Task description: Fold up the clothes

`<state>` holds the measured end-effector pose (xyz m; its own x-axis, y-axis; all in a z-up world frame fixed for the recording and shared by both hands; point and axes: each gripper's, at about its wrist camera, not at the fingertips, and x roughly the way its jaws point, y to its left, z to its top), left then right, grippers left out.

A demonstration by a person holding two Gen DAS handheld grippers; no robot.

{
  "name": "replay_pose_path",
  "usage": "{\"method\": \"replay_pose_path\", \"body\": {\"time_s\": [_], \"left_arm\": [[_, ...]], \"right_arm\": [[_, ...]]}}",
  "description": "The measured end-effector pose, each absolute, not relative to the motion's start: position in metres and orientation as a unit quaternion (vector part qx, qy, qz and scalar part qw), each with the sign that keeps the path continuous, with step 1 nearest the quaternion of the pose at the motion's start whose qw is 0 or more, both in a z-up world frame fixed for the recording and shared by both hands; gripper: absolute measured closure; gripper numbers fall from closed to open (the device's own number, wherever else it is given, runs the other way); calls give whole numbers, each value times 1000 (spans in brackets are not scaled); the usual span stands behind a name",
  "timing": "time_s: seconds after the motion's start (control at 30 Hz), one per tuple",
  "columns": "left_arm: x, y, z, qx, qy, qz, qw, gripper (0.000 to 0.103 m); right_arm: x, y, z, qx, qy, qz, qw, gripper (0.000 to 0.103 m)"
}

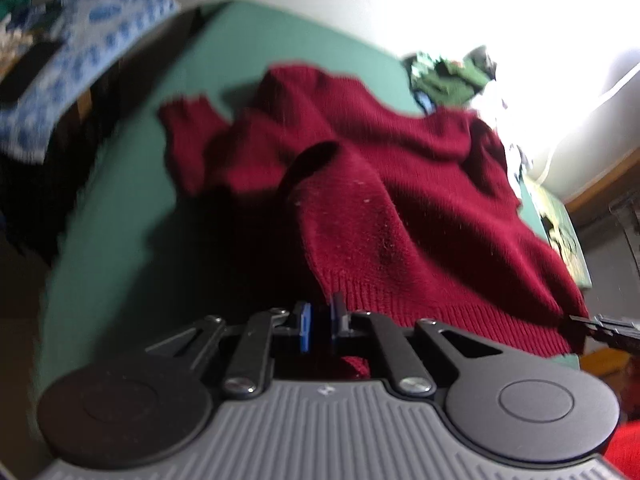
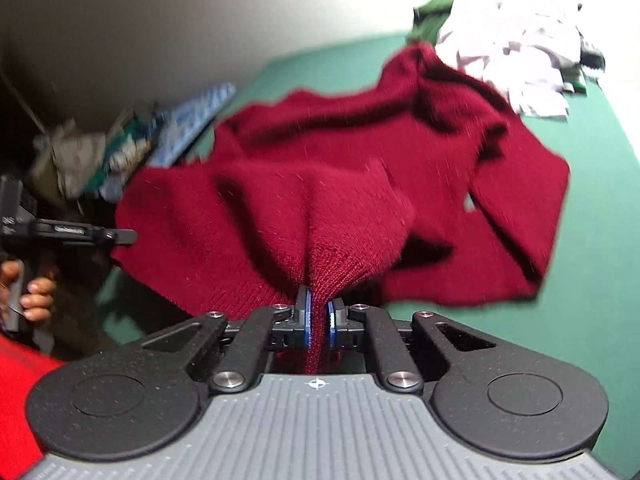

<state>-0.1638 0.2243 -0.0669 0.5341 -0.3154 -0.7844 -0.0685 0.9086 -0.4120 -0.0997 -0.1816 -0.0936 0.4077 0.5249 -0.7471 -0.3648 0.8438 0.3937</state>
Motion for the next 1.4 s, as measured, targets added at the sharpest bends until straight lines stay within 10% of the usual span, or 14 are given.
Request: {"method": "replay_pose_path", "body": {"time_s": [0.57,0.7,0.77,0.93,1.07,1.17,1.4], "left_arm": [[-225,216,-90,-121,535,-53,834,98],[-207,202,-82,-99,503,-82,855,30],[-198,188,-87,-74,497,-93,860,26],[-182,176,-108,-63,505,-81,857,52],[-178,177,-108,-82,510,-100,850,100],[-187,176,-104,-91,522,-127,838,102],[-205,182,-103,-67,566,-154,807,99]], "right_arm": [[-144,-168,-144,-4,584,297,755,92],[-133,-179,-128,25,561,287,776,67],[-127,-183,-124,38,548,271,790,57],[-117,-176,-137,54,541,204,814,56],[-116,-169,-142,48,521,201,828,62],[-114,-163,-143,28,524,221,822,87],[-113,-166,-137,-29,567,239,787,90]]}}
